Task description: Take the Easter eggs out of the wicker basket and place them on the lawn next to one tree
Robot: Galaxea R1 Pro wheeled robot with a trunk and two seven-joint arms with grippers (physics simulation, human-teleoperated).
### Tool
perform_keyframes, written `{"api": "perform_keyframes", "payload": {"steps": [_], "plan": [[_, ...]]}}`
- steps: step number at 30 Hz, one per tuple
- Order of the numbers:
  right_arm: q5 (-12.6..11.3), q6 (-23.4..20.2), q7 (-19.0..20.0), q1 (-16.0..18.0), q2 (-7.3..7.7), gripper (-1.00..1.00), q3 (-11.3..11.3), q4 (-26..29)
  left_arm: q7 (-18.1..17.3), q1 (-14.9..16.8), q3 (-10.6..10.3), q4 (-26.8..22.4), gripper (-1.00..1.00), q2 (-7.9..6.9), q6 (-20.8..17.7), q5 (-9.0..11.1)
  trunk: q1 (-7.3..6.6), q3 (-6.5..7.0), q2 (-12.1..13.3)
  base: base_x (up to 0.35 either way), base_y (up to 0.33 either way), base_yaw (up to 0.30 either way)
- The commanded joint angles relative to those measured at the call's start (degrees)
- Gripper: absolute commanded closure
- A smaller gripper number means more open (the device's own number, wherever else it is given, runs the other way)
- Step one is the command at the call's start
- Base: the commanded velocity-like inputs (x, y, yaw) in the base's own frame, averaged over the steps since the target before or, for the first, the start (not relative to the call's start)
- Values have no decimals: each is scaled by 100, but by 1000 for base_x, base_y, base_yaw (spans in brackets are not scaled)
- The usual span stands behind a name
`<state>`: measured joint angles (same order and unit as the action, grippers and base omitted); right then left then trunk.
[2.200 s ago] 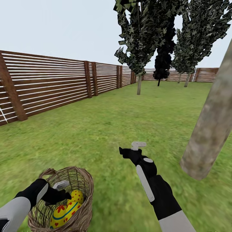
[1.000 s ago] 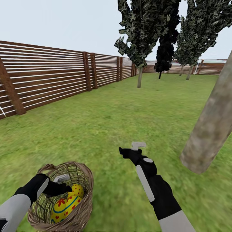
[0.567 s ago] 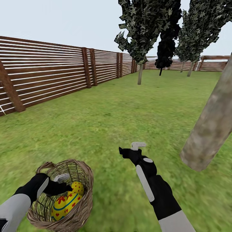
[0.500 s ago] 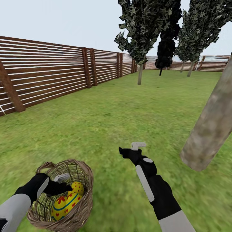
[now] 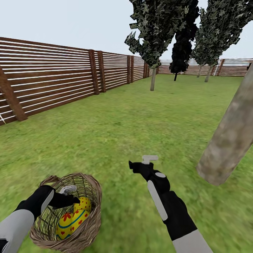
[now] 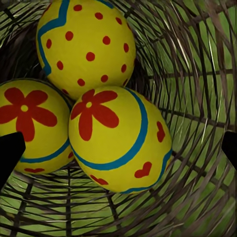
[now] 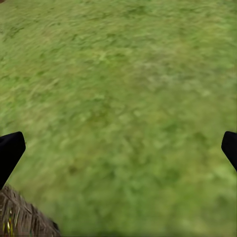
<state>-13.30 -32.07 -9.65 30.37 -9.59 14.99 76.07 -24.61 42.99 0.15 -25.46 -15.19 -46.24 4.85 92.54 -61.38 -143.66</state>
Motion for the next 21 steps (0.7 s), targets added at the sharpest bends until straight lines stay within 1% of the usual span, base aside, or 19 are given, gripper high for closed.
{"api": "perform_keyframes", "payload": {"steps": [1,4,10,13,15,20,21], "plan": [[-59,-19,-54,4,1,-100,28,6,15,1,2,-11,-100,-2,-44,49,-1,-6,-2,0,0,0],[-59,-19,-54,4,1,-100,63,5,16,2,2,-20,-100,-1,-44,50,-1,-6,-2,0,0,0],[-59,-19,-55,4,1,-100,96,5,6,0,1,-33,-100,-3,-36,50,14,-138,-10,0,0,0],[-59,-19,-55,4,1,-100,107,5,-3,-1,2,-37,-100,-2,-34,49,14,-138,-10,0,0,0],[-59,-19,-55,4,1,-100,109,4,-31,1,2,-37,-100,-1,-32,47,14,-138,-10,0,0,0],[-59,-16,-55,4,1,-100,111,4,-184,0,-4,-55,-100,-1,-24,42,27,-249,-17,0,0,0],[-59,-16,-55,4,1,-100,111,4,-196,0,-5,-68,-100,-1,-24,40,27,-249,-17,0,0,0]]}}
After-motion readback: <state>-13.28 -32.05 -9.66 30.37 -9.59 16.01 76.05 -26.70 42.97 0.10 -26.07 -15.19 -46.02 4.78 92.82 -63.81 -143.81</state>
